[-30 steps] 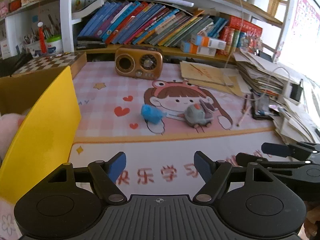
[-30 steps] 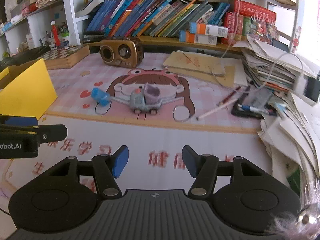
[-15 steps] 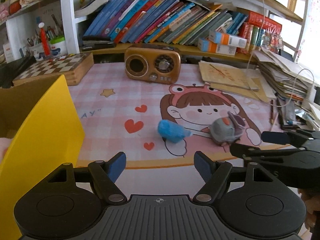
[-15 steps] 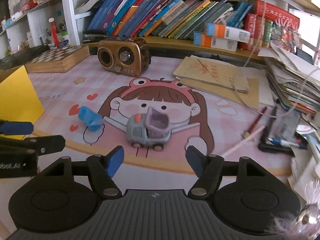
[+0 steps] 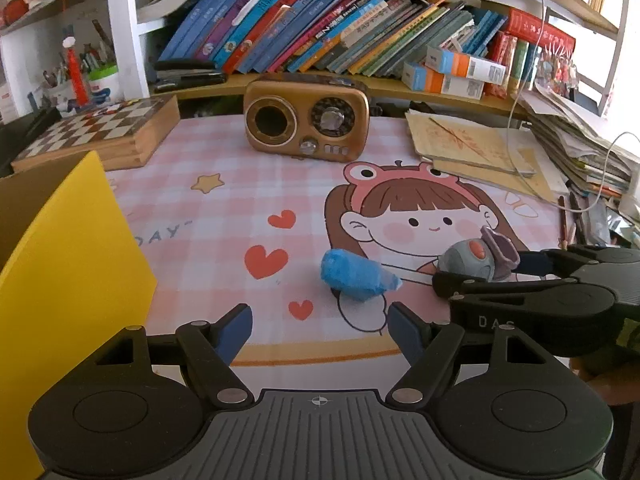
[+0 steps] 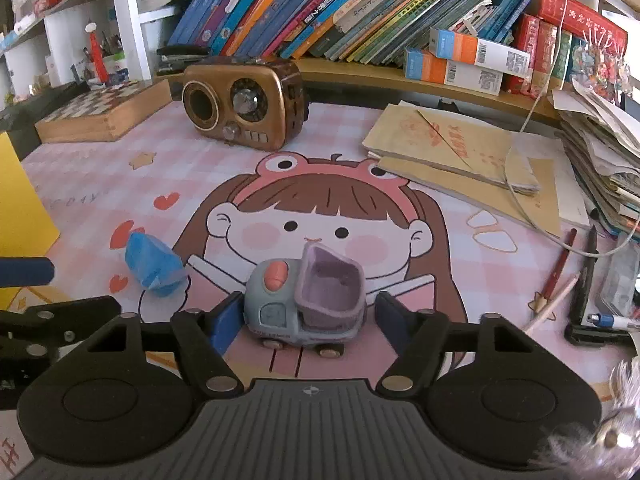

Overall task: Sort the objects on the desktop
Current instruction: 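Move the left tool to the blue plush while the right tool approaches the toy truck, then close the left tool on the blue plush while the right tool grips the toy truck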

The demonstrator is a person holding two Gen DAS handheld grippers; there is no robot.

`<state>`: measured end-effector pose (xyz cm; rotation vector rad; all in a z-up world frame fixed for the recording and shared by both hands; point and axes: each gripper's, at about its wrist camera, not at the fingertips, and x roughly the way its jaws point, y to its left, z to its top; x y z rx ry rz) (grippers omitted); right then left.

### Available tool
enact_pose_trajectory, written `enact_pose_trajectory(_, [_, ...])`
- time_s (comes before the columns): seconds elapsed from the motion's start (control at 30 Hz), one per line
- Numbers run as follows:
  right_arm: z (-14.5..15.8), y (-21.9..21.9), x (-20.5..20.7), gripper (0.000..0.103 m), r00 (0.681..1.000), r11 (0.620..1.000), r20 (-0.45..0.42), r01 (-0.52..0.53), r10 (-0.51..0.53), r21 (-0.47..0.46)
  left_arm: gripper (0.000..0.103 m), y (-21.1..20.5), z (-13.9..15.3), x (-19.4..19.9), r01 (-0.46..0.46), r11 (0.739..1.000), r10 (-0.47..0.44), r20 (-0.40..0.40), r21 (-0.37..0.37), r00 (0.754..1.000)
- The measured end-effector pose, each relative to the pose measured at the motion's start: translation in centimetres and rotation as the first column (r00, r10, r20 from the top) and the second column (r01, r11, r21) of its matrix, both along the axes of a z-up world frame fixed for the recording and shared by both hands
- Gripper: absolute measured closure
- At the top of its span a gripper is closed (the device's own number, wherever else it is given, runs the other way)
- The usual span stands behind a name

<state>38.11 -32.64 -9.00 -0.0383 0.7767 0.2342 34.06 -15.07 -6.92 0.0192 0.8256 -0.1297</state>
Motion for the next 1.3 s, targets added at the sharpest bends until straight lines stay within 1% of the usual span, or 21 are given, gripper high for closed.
enact_pose_trajectory(0.27, [1.0,-1.9,-0.8,0.041,0.998,0.998,0.021,0.057,-0.057,0.014,0.027,-1.8,-0.8,1.6,0.048,0.998,-0.048,0.003,0.032,0.999])
enact_pose_trajectory(0.33, [1.3,-2.3,-1.1,0.041,0.997,0.998,0.028,0.065,-0.065,0.017,0.029,-2.4,-1.0,2.2,0.063,0.997,-0.064,0.007,0.050,0.998])
enact_pose_trajectory(0.43, [1.6,-2.9,-1.5,0.041,0.997,0.997,0.026,0.074,-0.075,0.018,0.038,-2.9,-1.4,3.0,0.074,0.994,-0.075,0.007,0.074,0.997])
enact_pose_trajectory(0.5, [1.8,-3.1,-1.8,0.041,0.997,0.997,0.027,0.077,-0.078,0.017,0.043,-3.0,-1.7,3.4,0.077,0.994,-0.078,0.006,0.080,0.997])
enact_pose_trajectory(0.6, [2.0,-3.3,-2.2,0.041,0.997,0.997,0.027,0.077,-0.078,0.015,0.058,-3.1,-2.1,3.8,0.083,0.993,-0.084,0.003,0.082,0.997])
enact_pose_trajectory(0.67, [2.2,-3.3,-2.5,0.041,0.997,0.997,0.026,0.074,-0.075,0.014,0.062,-3.2,-2.1,3.7,0.086,0.993,-0.087,0.013,0.084,0.996])
enact_pose_trajectory(0.7, [2.3,-3.4,-2.7,0.041,0.997,0.997,0.026,0.072,-0.073,0.014,0.063,-3.1,-2.0,3.6,0.088,0.993,-0.090,0.016,0.081,0.996])
enact_pose_trajectory(0.8, [2.5,-3.2,-3.2,0.041,0.997,0.998,0.027,0.066,-0.066,0.017,0.065,-3.1,-1.3,2.9,0.093,0.993,-0.097,0.044,0.075,0.994])
enact_pose_trajectory(0.97, [3.1,-3.0,-4.3,0.041,0.998,0.998,0.031,0.050,-0.051,0.029,0.065,-2.6,0.5,1.4,0.093,0.995,-0.096,0.073,0.037,0.993])
enact_pose_trajectory(1.13, [3.9,-2.9,-6.0,0.041,0.998,0.999,0.044,0.037,-0.038,0.036,0.065,-1.7,2.3,-1.4,0.077,0.997,-0.076,0.104,-0.006,0.992])
enact_pose_trajectory(1.3, [4.9,-3.0,-8.3,0.041,0.998,0.998,0.059,0.032,-0.034,0.045,0.065,-0.5,3.9,-4.9,0.062,0.997,-0.055,0.132,-0.052,0.990])
